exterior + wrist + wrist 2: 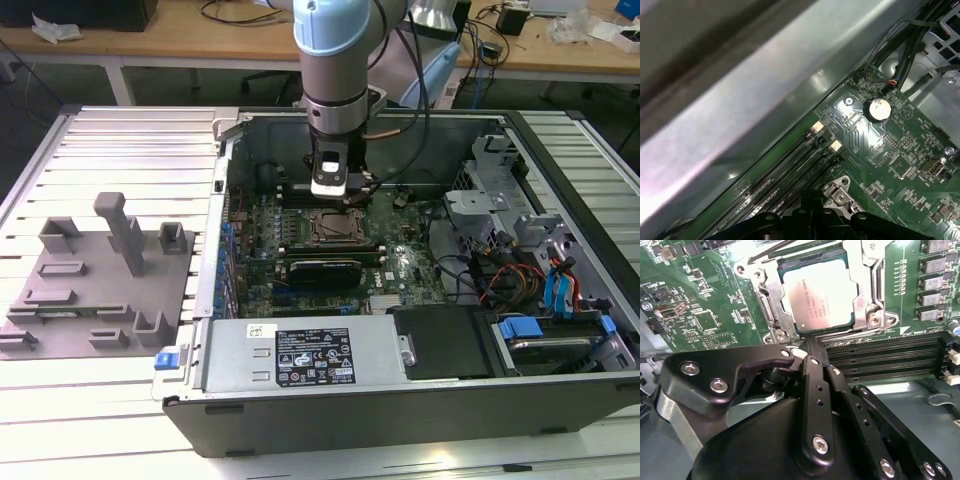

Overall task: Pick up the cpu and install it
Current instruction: 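Install the first cpu locking lever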

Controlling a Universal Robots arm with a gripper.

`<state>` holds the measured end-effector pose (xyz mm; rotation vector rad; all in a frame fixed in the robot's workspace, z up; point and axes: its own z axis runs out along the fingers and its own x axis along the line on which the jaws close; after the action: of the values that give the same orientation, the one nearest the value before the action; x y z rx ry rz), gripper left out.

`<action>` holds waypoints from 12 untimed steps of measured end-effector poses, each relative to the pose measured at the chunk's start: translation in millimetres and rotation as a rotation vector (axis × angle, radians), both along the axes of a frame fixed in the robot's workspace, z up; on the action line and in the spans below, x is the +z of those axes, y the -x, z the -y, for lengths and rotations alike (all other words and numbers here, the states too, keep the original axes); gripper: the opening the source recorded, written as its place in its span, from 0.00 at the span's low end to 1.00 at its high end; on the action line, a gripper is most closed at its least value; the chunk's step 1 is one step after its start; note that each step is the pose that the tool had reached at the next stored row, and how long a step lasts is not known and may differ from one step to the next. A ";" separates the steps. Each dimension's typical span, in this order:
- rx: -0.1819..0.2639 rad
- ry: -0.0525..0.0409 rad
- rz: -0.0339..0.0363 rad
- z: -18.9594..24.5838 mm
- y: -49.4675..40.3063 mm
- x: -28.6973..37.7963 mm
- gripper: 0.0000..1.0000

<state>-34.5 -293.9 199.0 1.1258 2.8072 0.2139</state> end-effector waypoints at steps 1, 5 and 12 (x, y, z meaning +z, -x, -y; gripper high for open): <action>0.000 -0.0001 0.0001 0.0 -1.4 0.0 0.11; 0.000 -0.0011 0.0000 0.0 -4.4 0.0 0.11; 0.000 -0.0045 0.0008 -0.1 -4.7 2.2 0.11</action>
<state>-29.9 -293.8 201.2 1.1266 2.8074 0.2207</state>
